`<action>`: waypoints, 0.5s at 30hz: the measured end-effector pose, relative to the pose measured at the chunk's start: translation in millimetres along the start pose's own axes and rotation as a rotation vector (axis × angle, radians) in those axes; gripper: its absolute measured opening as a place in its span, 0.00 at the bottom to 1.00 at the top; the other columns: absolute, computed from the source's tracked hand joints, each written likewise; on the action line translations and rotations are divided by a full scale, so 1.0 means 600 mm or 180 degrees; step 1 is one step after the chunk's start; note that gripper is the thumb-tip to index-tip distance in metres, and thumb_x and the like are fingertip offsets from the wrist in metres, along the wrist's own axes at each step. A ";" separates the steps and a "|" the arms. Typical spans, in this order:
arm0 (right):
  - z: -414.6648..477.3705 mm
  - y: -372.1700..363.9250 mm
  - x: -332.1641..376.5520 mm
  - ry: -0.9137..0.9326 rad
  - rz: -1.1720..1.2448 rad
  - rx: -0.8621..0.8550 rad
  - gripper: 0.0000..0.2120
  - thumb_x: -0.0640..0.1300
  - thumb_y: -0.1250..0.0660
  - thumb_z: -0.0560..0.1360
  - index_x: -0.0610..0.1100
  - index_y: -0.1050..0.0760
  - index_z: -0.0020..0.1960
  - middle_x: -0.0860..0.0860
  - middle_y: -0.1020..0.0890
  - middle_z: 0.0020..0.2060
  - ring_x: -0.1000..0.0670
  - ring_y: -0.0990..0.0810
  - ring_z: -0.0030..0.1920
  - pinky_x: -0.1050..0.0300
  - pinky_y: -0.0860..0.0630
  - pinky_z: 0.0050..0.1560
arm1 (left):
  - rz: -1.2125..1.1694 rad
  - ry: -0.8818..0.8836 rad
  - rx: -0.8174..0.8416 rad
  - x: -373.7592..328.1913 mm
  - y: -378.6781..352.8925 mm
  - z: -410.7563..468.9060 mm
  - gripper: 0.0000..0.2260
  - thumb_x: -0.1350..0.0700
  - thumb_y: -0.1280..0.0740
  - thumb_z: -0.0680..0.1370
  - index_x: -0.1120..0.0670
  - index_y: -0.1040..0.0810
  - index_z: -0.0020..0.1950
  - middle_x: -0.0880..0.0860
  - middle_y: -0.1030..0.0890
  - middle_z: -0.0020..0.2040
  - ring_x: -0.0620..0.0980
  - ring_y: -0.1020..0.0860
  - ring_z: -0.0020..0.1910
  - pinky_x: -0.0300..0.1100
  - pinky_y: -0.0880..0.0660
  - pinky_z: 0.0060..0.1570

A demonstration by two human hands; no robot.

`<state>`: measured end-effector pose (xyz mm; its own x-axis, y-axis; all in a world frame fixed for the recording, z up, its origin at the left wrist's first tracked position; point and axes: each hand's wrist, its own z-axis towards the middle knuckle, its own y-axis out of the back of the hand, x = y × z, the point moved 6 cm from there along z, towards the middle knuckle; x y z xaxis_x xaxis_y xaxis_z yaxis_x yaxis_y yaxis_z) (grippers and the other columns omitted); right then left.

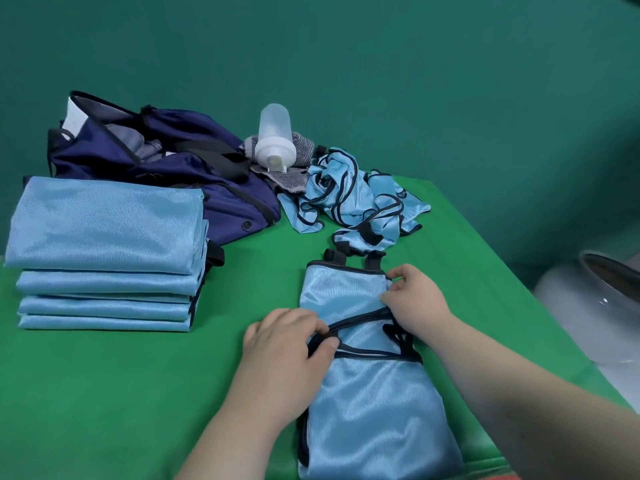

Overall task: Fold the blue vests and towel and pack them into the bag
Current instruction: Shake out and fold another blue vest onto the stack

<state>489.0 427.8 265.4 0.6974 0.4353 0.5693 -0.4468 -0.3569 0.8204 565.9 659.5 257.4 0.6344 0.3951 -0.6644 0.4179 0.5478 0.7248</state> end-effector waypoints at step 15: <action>0.002 0.014 -0.030 0.0091 0.0308 -0.0107 0.13 0.43 0.27 0.74 0.49 0.27 0.54 0.52 0.23 0.40 0.52 0.25 0.34 0.58 0.32 0.32 | 0.0083 0.0021 0.0043 -0.005 0.000 -0.006 0.15 0.34 0.33 0.73 0.38 0.25 0.56 0.32 0.34 0.55 0.35 0.40 0.60 0.38 0.44 0.63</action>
<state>473.5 416.1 262.0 0.6340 0.4237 0.6469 -0.5302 -0.3708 0.7625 561.7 660.6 258.6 0.6409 0.4139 -0.6465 0.4102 0.5272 0.7442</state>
